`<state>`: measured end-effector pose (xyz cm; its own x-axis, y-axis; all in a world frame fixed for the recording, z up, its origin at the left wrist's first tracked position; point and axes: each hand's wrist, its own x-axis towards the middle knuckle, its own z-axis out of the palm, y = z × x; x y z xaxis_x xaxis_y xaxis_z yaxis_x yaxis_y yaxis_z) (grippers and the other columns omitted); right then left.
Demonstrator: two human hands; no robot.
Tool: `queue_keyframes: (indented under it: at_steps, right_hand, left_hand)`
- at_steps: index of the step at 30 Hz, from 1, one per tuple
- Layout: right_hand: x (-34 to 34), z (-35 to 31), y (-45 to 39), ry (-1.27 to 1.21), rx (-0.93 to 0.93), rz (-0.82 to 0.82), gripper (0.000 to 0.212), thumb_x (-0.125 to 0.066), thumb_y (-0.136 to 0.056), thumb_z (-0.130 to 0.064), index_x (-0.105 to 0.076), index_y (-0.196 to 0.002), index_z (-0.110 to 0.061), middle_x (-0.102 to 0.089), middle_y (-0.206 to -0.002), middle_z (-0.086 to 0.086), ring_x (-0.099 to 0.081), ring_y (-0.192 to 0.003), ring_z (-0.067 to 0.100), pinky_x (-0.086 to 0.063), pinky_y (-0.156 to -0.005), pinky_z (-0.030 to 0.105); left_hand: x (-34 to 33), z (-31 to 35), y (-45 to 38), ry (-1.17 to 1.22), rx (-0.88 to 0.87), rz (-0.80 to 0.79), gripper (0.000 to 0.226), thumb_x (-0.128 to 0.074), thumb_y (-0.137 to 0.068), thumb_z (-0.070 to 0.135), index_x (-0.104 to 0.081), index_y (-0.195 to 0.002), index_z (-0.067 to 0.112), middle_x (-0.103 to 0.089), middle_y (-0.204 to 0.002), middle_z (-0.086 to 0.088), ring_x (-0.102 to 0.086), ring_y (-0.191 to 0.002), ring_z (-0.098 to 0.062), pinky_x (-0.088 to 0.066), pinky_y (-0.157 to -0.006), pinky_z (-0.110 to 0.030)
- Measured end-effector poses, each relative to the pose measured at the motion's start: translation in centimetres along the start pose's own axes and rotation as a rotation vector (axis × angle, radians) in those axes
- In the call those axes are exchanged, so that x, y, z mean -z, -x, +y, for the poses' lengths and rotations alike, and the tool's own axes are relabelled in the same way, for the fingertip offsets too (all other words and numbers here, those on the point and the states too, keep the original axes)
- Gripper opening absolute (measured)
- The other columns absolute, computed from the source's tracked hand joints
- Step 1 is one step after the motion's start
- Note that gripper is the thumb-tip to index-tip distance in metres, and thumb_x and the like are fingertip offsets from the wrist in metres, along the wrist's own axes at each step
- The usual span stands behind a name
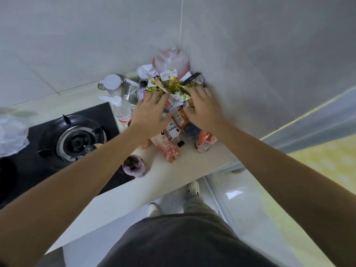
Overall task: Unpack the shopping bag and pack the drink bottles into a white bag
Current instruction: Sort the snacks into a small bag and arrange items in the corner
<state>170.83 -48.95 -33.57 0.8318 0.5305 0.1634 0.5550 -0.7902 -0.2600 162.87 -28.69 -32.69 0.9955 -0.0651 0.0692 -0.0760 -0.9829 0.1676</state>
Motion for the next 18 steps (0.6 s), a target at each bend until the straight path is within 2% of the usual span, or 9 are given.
queue_keyframes:
  at_steps: [5, 8, 11, 13, 16, 18]
  right_hand:
    - [-0.7, 3.2, -6.2, -0.01, 0.007, -0.065, 0.052, -0.054, -0.095, -0.031, -0.049, -0.143, -0.01, -0.051, -0.145, 0.013, -0.042, -0.138, 0.033, -0.037, -0.115, 0.047]
    - [-1.5, 4.2, -9.0, 0.01, 0.051, -0.095, 0.046, -0.052, -0.092, -0.018, -0.052, -0.137, -0.01, -0.053, -0.142, 0.012, -0.044, -0.136, 0.032, -0.037, -0.116, 0.046]
    - [-2.3, 5.2, -10.7, 0.05, 0.109, -0.147, 0.054, -0.057, -0.086, -0.009, -0.052, -0.14, -0.014, -0.053, -0.143, 0.009, -0.044, -0.136, 0.031, -0.035, -0.118, 0.046]
    - [-3.0, 6.0, -11.4, 0.078, 0.122, -0.189, 0.058, -0.06, -0.087, -0.01, -0.051, -0.144, -0.016, -0.053, -0.144, 0.008, -0.043, -0.137, 0.032, -0.036, -0.117, 0.046]
    - [-4.2, 6.9, -11.9, 0.098, 0.137, -0.165, 0.047, -0.059, -0.09, -0.011, -0.06, -0.137, -0.016, -0.058, -0.137, 0.009, -0.046, -0.132, 0.035, -0.041, -0.111, 0.048]
    - [-4.7, 7.1, -11.9, 0.102, 0.141, -0.134, 0.04, -0.054, -0.093, -0.008, -0.066, -0.131, -0.014, -0.061, -0.133, 0.01, -0.048, -0.129, 0.035, -0.042, -0.109, 0.048]
  left_hand:
    - [-1.9, 0.2, -6.8, -0.102, 0.03, -0.051, 0.058, -0.051, -0.096, 0.045, -0.047, -0.145, 0.015, -0.051, -0.143, -0.01, -0.041, -0.139, -0.031, -0.032, -0.117, -0.05]
    - [-3.5, -0.2, -9.6, -0.178, 0.043, -0.124, 0.057, -0.052, -0.095, 0.05, -0.053, -0.139, 0.012, -0.055, -0.14, -0.012, -0.042, -0.139, -0.032, -0.023, -0.124, -0.051]
    - [-4.9, -0.5, -10.9, -0.225, 0.063, -0.181, 0.056, -0.051, -0.095, 0.055, -0.058, -0.134, 0.015, -0.058, -0.137, -0.011, -0.042, -0.139, -0.031, -0.016, -0.126, -0.051]
    - [-5.5, -0.6, -11.3, -0.238, 0.078, -0.196, 0.055, -0.054, -0.093, 0.058, -0.06, -0.132, 0.019, -0.058, -0.137, -0.01, -0.042, -0.139, -0.03, -0.015, -0.126, -0.051]
    - [-6.1, -0.4, -11.5, -0.285, 0.092, -0.203, 0.052, -0.062, -0.09, 0.059, -0.061, -0.132, 0.028, -0.053, -0.142, -0.009, -0.039, -0.141, -0.031, -0.015, -0.125, -0.054]
    - [-6.3, 0.0, -11.7, -0.307, 0.103, -0.199, 0.047, -0.068, -0.09, 0.052, -0.062, -0.131, 0.031, -0.052, -0.142, -0.011, -0.037, -0.142, -0.032, -0.015, -0.123, -0.053]
